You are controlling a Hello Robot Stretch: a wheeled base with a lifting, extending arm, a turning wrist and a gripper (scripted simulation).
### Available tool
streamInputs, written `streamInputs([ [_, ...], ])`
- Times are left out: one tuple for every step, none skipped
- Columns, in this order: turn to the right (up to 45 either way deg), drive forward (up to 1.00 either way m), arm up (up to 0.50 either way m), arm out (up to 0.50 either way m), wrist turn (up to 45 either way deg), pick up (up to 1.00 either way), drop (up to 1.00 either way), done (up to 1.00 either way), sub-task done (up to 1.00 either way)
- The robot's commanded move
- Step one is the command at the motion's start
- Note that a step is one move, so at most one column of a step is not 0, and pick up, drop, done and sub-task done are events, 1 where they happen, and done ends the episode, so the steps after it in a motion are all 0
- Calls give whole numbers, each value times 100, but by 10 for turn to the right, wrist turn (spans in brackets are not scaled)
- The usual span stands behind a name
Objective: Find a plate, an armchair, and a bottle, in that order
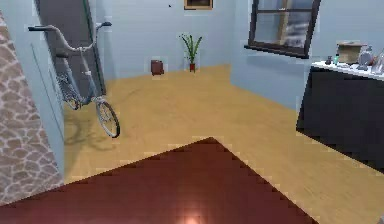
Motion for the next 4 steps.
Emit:
streamInputs([
  [210, 0, 0, 0, 0, 0, 0, 0, 0],
  [0, 100, 0, 0, 0, 0, 0, 0, 0],
  [90, 0, 0, 0, 0, 0, 0, 0, 0],
  [0, 40, 0, 0, 0, 0, 0, 0, 0],
])
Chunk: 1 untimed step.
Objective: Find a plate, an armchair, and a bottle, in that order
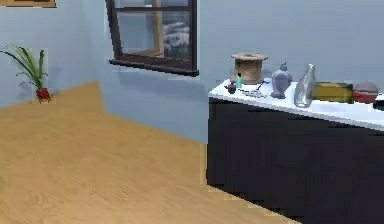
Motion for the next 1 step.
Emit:
streamInputs([
  [270, 0, 0, 0, 0, 0, 0, 0, 0],
])
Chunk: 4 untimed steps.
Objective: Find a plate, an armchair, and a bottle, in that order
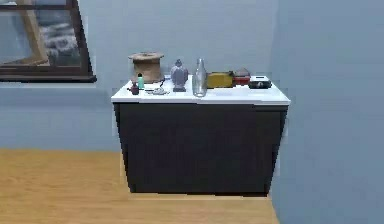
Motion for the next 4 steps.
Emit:
streamInputs([
  [0, 65, 0, 0, 0, 0, 0, 0, 0],
  [120, 0, 0, 0, 0, 0, 0, 0, 0],
  [0, 0, 0, 0, 0, 0, 0, 0, 100],
  [450, 0, 0, 0, 0, 0, 0, 0, 0],
])
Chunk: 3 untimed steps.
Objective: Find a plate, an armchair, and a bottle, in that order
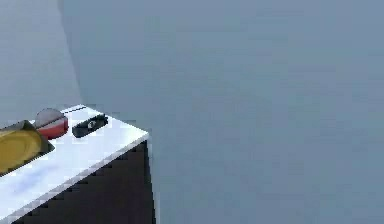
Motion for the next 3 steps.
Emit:
streamInputs([
  [450, 0, 0, 0, 0, 0, 0, 0, 0],
  [450, 0, 0, 0, 0, 0, 0, 0, 0],
  [300, 0, 0, 0, 0, 0, 0, 0, 0],
])
